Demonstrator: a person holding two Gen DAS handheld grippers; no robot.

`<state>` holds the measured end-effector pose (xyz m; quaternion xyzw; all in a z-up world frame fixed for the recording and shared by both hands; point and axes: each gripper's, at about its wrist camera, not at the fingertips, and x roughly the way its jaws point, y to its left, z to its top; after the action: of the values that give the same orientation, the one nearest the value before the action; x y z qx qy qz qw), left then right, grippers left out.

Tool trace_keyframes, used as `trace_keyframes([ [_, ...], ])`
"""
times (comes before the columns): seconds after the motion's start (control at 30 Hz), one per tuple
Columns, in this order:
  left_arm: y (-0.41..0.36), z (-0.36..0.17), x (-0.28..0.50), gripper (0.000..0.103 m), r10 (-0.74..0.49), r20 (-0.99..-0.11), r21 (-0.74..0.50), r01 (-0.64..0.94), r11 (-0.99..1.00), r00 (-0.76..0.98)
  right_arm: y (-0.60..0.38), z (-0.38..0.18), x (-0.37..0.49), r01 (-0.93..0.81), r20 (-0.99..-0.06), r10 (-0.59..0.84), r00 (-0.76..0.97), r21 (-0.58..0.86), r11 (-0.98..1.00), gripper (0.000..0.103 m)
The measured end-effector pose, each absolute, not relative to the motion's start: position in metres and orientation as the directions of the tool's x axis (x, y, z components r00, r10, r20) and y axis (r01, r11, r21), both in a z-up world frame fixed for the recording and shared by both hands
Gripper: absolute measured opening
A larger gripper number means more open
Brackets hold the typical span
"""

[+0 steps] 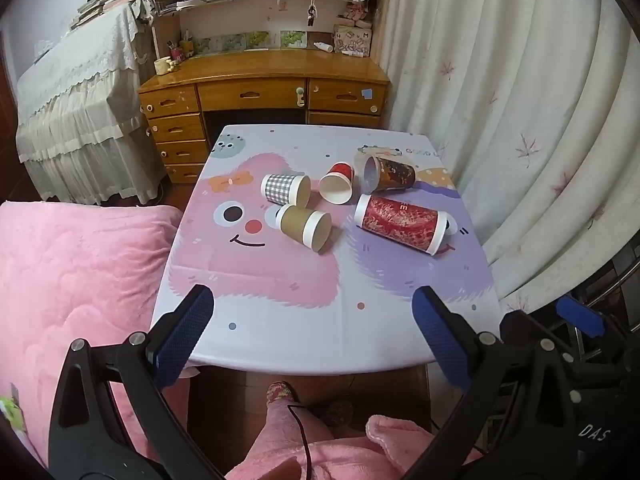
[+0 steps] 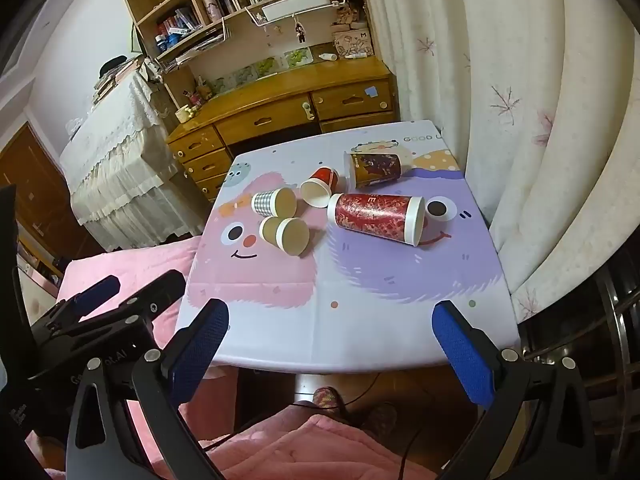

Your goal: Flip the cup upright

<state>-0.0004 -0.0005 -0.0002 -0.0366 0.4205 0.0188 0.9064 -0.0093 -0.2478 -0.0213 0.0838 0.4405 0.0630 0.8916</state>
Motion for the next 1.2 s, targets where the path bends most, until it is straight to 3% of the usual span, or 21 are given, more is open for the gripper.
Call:
trace_keyframes([
  [1.2, 0.003, 0.013, -0.003, 0.099, -0.001, -0.77, -0.064, -0.076, 0.995, 0.638, -0.251, -0.027, -0.011, -0.033, -0.78, 0.221, 0.586, 0.25, 0.968, 0.103],
])
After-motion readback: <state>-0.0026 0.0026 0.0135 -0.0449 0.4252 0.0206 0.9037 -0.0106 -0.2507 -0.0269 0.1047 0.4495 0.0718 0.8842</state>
